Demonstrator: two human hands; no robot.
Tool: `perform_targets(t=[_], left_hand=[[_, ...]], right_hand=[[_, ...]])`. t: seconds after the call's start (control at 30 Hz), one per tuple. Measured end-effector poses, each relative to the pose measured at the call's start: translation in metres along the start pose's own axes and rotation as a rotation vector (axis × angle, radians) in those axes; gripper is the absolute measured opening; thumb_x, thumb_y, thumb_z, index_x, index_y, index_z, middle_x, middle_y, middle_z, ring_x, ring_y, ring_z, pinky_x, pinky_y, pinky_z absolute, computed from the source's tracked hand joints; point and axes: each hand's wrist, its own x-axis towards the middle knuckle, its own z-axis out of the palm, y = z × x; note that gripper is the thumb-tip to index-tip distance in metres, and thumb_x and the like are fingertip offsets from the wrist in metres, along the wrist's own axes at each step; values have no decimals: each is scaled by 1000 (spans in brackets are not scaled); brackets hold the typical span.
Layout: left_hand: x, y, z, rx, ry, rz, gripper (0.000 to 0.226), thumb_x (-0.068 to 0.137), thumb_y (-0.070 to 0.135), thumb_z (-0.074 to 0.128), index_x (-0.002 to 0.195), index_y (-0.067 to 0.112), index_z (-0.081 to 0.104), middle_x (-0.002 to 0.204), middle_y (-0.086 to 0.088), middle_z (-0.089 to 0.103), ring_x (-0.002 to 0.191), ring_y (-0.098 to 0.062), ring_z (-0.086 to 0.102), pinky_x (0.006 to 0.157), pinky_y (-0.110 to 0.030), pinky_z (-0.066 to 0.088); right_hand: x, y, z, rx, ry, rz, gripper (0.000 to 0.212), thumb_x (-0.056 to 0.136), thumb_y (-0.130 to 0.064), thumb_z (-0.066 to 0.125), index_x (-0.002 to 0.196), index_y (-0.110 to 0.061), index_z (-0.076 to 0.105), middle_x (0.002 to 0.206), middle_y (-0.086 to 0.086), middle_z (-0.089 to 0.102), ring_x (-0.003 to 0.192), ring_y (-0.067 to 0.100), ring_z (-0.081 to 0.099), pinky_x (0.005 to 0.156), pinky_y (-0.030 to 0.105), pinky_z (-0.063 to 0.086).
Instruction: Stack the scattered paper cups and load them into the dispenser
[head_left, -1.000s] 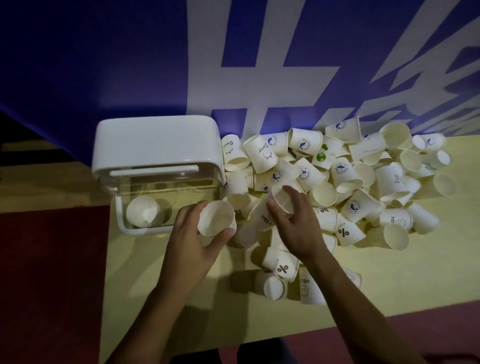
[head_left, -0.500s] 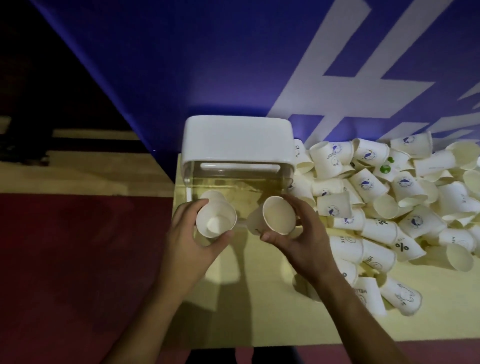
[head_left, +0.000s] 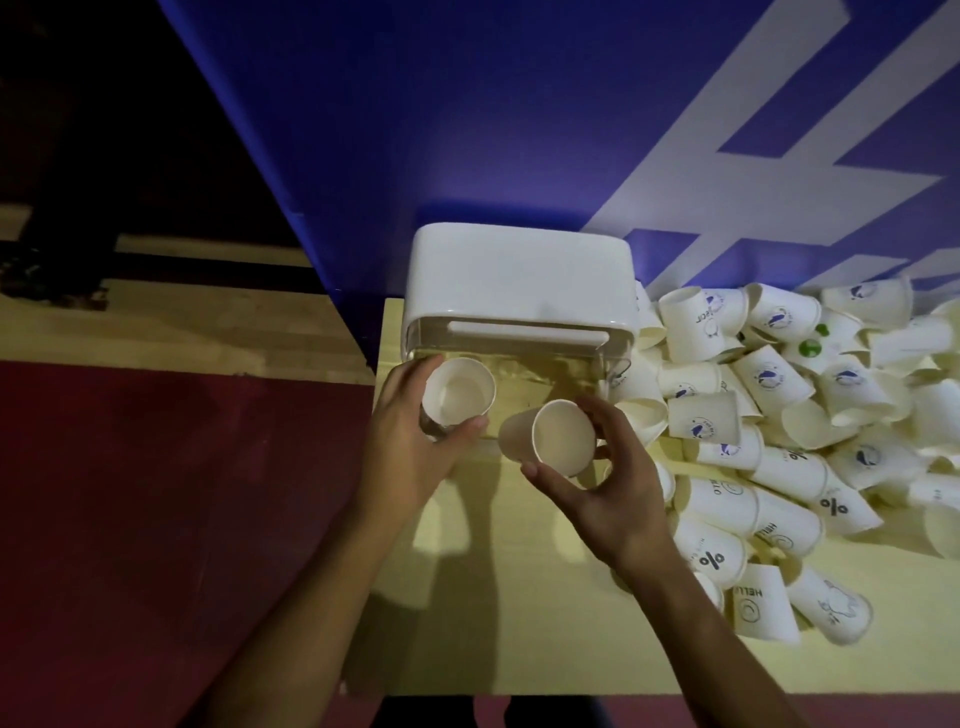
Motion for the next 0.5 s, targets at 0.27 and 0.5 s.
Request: perform_targets(t=[0.27,0.5], left_hand=[[11,-33,25,158,-135,-85,75,76,36,88,141,20,54,143,5,52,117,-10,53,84,-14,40],[10,-46,38,180,-168,-149,79,75,34,90,143,22,52,142,3,56,124,-21,58,92,-35,51]], right_hand=[[-1,2,-10,35,36,8,74,66,-50,89,131,-37,57,128,-24,60,119,-1,57,92,18,47],[11,-4,1,6,65,-40,83,62,-58,87,136,-35,58,128,-29,59,116,0,59,94,17,49]])
